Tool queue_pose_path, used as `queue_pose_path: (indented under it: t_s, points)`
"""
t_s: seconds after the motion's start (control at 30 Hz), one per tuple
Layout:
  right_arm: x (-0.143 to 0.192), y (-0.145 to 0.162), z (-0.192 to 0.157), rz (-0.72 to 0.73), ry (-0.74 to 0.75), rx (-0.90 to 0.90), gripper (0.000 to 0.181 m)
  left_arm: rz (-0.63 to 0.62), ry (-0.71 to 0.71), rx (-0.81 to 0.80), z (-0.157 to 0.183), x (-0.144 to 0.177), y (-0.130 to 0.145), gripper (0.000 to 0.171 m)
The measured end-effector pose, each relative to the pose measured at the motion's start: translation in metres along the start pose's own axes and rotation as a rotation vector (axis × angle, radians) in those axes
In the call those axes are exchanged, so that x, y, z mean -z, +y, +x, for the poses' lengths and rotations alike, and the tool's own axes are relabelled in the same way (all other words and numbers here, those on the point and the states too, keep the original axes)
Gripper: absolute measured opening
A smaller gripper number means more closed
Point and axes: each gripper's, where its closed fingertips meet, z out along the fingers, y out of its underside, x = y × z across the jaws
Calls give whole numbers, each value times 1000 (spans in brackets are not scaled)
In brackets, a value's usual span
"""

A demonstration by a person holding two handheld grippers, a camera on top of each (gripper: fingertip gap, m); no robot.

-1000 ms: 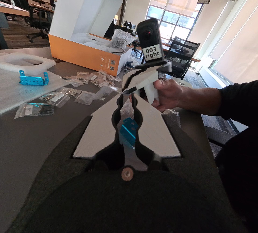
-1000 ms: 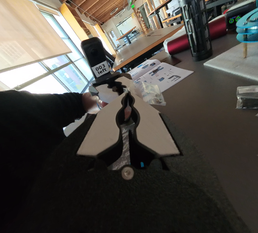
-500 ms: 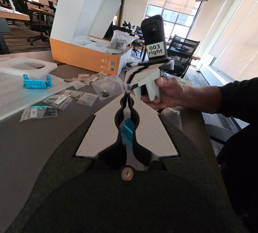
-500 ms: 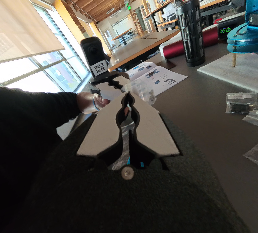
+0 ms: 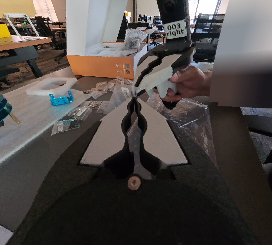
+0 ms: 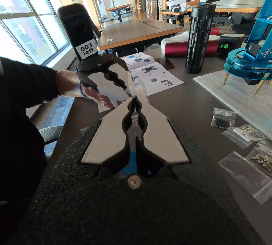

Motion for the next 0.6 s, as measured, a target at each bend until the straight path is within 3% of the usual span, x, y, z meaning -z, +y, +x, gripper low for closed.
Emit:
queue_pose_path:
  t_s: [0.2,0.3,0.37,0.53,0.6]
  points:
    - [2,-1,9,-19,88,-16,0,-17,-19,62,-5,1,-1,0]
    - [1,4,15,-37,148,-49,0,-29,-16,179,-11,-1,4,0]
    - [8,6,32,-27,266,-62,0,-33,-54,236,-23,0,9,0]
    - [-1,11,21,-64,212,-20,0,-51,-43,335,-31,0,16,0]
    - [-2,23,27,-164,237,73,0,-71,-10,374,-31,1,17,0]
